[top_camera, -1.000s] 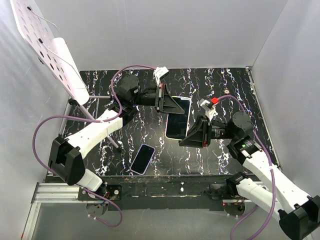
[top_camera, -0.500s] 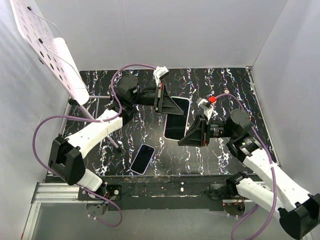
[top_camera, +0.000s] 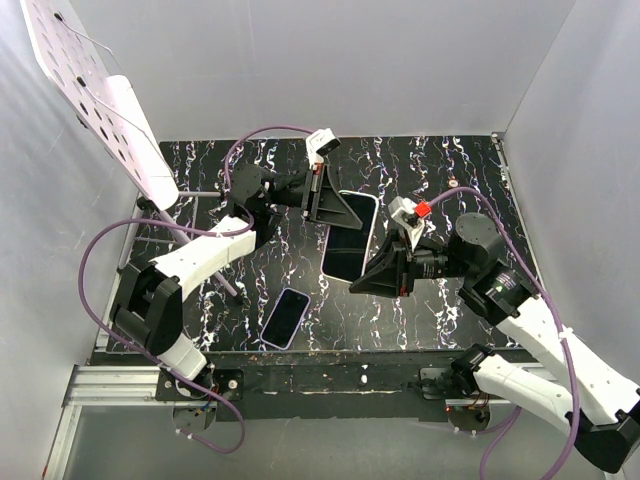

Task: Take the phone out of the phone case
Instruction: Remove the phone case from the phone.

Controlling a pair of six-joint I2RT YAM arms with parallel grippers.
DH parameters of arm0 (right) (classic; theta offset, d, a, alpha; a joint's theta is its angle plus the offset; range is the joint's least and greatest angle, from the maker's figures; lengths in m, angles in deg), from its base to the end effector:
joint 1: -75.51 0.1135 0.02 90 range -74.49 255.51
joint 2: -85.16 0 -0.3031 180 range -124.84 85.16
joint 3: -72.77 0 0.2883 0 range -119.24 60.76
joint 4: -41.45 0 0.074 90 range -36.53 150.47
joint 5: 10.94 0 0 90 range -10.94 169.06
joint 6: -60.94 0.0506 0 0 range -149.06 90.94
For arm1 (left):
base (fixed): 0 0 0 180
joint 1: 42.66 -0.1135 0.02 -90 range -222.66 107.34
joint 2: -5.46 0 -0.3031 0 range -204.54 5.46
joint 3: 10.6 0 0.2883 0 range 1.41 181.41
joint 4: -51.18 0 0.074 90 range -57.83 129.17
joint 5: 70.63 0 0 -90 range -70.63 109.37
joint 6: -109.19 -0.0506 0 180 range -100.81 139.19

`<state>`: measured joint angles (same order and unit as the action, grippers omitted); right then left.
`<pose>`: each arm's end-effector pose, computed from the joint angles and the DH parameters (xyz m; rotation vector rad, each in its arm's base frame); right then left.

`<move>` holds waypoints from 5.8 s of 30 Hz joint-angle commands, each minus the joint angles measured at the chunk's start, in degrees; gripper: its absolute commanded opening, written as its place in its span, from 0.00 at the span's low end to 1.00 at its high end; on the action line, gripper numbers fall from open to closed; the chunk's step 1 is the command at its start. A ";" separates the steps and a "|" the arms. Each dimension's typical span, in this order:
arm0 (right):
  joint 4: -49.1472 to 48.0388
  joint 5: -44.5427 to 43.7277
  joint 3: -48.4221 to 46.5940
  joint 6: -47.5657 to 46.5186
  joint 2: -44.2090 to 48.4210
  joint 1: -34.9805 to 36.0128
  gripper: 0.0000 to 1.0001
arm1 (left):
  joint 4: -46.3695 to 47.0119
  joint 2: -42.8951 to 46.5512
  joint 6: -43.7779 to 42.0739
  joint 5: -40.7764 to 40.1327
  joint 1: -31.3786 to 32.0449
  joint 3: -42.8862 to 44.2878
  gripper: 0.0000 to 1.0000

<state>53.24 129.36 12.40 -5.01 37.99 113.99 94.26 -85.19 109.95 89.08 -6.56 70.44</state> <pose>0.1331 0.1555 0.4042 -0.9644 1.4900 1.4926 0.2824 -0.2646 0.4189 0.8033 1.7225 -2.2939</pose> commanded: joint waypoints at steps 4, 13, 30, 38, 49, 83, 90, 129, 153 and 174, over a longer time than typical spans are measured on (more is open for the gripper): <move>7.60 -25.67 -8.94 -15.87 -4.76 4.49 0.01 | 5.46 3.91 11.80 -0.28 3.19 -1.27 0.00; 15.43 -39.92 -15.70 -27.38 -8.54 10.12 0.01 | 12.57 1.18 18.74 -0.45 4.33 -1.88 0.00; 9.22 -75.91 -15.74 -30.73 -8.11 18.12 0.01 | 15.84 -1.90 21.39 -6.86 6.35 -3.64 0.00; 8.82 -89.19 -4.90 -18.63 -2.05 16.55 0.01 | 7.07 2.14 14.37 -18.20 6.35 -6.37 0.00; 5.85 -38.19 0.37 1.51 9.56 11.18 0.19 | -17.73 16.38 -15.78 -44.30 6.53 -10.24 0.00; -28.60 -49.95 8.81 13.21 5.61 11.35 0.61 | 12.40 8.83 0.29 -73.22 9.61 -15.86 0.00; -31.76 -52.94 9.77 13.30 4.55 11.53 0.51 | 16.36 6.02 -0.14 -75.07 10.13 -13.93 0.00; -17.09 -63.40 4.16 -30.81 -4.50 11.97 0.01 | 4.77 14.88 9.26 -58.47 11.28 -12.08 0.00; -12.42 -68.43 2.28 -28.22 -5.30 5.22 0.01 | 12.04 12.52 13.74 -52.05 12.07 -8.75 0.00; 15.51 -22.54 -3.77 17.43 -1.00 -6.40 0.18 | 12.07 10.75 3.39 -48.97 11.28 -8.74 0.00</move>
<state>48.03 108.49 9.80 10.64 36.46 109.95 100.75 -82.22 113.93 29.92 2.91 60.52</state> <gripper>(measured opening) 0.228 0.170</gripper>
